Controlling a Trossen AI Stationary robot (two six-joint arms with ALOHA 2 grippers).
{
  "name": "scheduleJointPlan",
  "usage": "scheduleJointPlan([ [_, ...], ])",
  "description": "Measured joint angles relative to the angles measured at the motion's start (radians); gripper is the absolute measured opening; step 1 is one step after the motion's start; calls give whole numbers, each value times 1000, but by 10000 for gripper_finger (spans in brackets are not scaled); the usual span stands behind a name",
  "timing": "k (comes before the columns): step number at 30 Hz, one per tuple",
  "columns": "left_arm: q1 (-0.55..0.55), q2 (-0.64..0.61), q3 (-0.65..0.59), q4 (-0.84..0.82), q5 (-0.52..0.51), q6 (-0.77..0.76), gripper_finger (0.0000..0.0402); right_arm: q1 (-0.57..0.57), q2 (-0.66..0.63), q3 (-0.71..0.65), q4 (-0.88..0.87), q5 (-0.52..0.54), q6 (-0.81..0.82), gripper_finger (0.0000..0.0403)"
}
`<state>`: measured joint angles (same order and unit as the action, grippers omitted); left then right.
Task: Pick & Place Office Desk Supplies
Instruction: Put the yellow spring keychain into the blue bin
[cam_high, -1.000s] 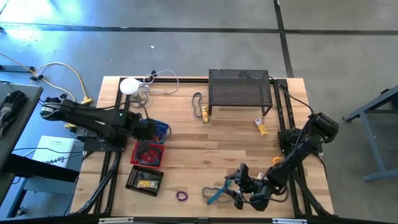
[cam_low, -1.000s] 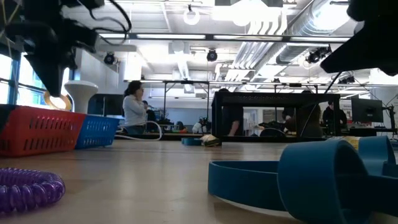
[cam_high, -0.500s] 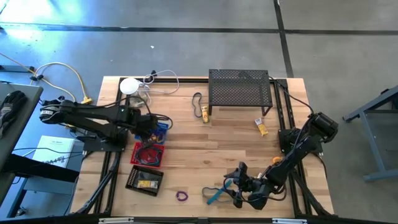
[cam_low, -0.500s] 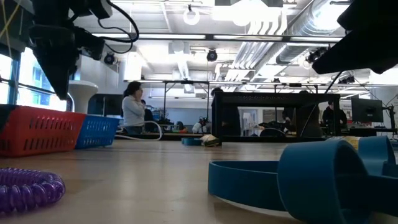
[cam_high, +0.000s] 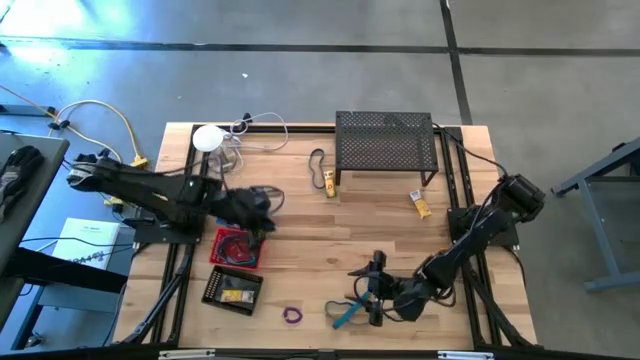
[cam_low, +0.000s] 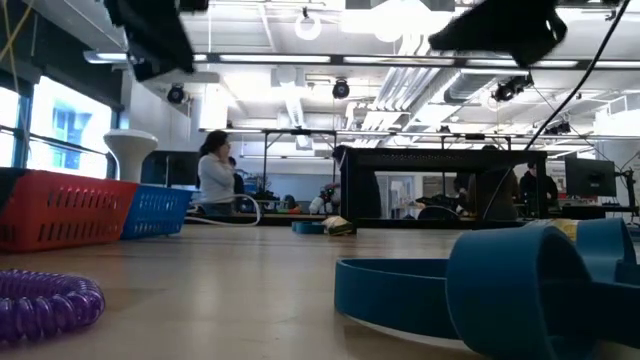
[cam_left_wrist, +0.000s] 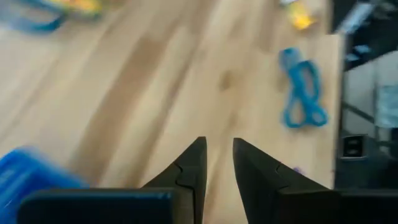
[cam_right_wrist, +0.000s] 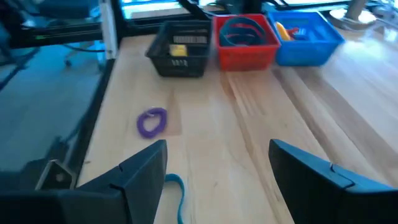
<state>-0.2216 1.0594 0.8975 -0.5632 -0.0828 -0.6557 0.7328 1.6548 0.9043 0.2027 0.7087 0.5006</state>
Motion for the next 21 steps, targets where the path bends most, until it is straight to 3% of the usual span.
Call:
scheduleJointPlan([
  [4, -155, 53, -10, 186, -84, 7, 74, 4, -120, 0, -75, -70, -26, 270],
  [7, -264, 128, -13, 298, -169, 34, 74, 19, -223, 2, -152, -167, 53, 270],
  [15, -418, 353, -13, 635, -209, 176, 74, 27, -428, 2, -455, -573, 513, 270],
  [21, -444, 491, -13, 780, -209, 317, 74, 81, -435, 0, -765, -733, 940, 270],
])
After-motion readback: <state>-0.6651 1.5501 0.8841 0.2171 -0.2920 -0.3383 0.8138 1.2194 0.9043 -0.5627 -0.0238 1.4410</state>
